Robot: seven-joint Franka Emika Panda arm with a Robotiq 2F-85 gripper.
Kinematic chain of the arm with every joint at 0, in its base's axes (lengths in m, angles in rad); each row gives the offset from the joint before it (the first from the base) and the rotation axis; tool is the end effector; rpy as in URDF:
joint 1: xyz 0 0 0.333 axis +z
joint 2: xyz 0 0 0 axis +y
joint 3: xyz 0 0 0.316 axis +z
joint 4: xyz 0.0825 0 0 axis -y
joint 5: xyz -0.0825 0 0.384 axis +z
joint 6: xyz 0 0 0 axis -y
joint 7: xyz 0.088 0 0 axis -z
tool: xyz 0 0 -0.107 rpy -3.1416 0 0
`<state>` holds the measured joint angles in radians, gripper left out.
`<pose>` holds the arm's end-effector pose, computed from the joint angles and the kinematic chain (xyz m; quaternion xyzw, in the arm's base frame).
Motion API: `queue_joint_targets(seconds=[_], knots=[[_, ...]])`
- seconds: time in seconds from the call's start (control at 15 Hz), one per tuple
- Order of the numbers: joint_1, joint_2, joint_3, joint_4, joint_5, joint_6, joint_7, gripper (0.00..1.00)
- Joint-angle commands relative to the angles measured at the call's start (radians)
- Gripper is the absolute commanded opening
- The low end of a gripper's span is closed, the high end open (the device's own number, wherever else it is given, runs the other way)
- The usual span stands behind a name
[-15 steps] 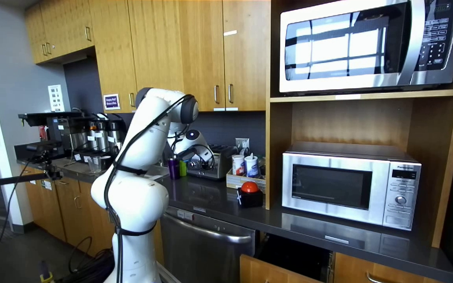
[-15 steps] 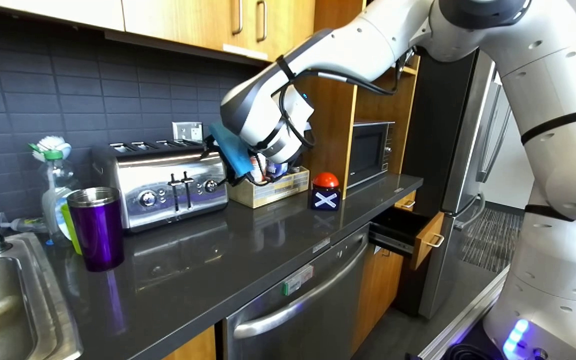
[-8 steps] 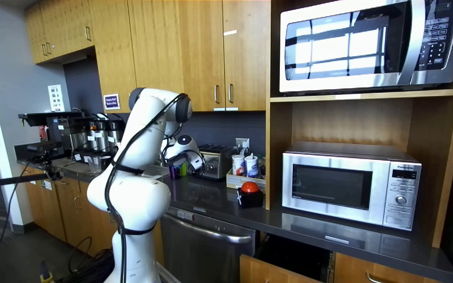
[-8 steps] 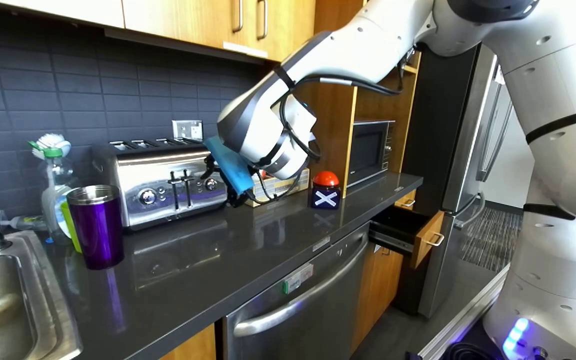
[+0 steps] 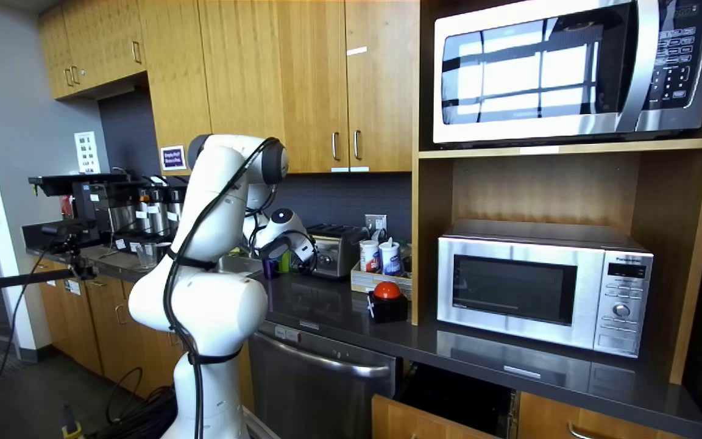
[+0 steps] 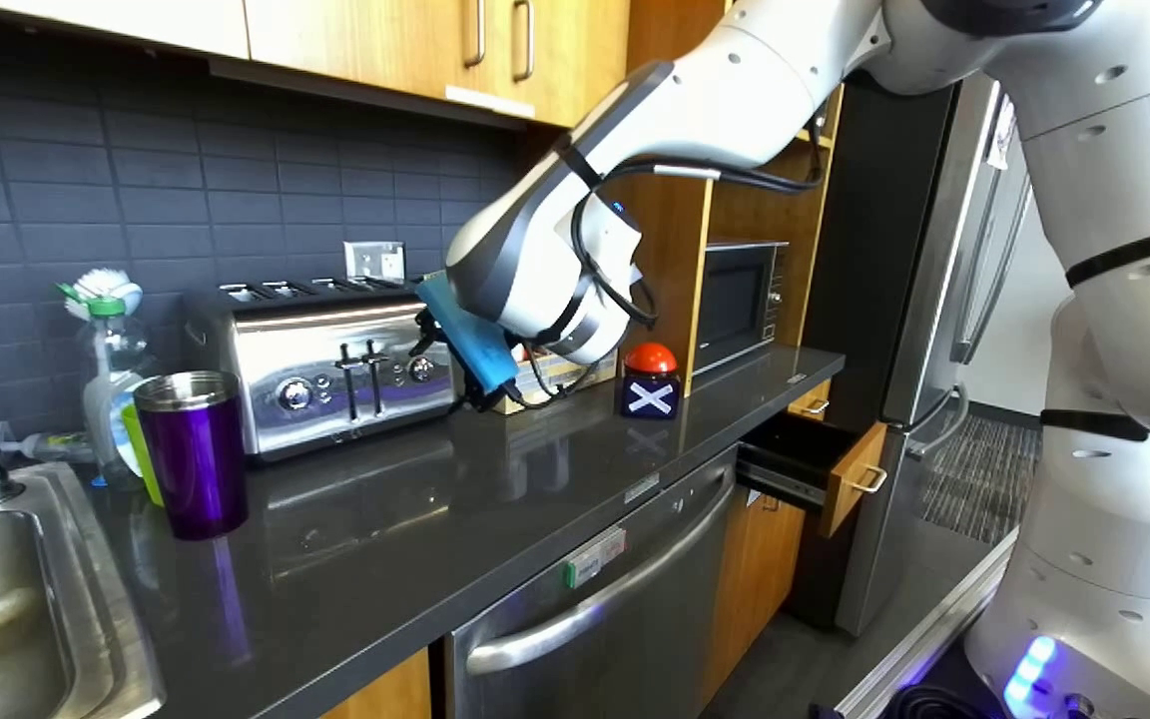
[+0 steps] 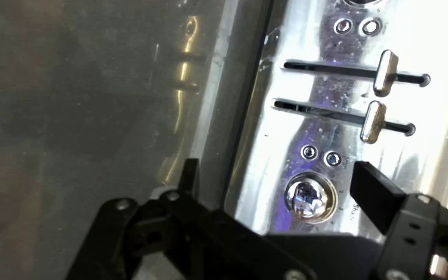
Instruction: Turn the circular knob on the silver toaster a little to the right
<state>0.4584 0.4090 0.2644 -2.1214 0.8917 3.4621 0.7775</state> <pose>0.5095 0.3148 0.3030 -0.7816 0.4769 -0.2143 0.3403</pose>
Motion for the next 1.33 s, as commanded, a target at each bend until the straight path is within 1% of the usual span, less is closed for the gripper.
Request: queue_joint_targets(seconds=[0.0,0.2,0.4,0.67,0.8,0.87,1.27], knots=[[0.043,-0.027,-0.061,-0.022,-0.054,0.0,0.049,1.0],[0.045,-0.015,-0.088,-0.016,-0.09,-0.001,0.057,1.0],[0.032,-0.009,-0.1,-0.006,-0.13,-0.002,0.061,1.0],[0.014,0.006,-0.1,0.004,-0.184,-0.003,0.084,1.0],[-0.005,0.019,-0.088,0.017,-0.225,-0.003,0.103,1.0],[-0.036,0.026,-0.05,0.032,-0.188,-0.003,0.051,1.0],[-0.081,0.062,-0.01,0.073,-0.199,-0.007,0.047,1.0]])
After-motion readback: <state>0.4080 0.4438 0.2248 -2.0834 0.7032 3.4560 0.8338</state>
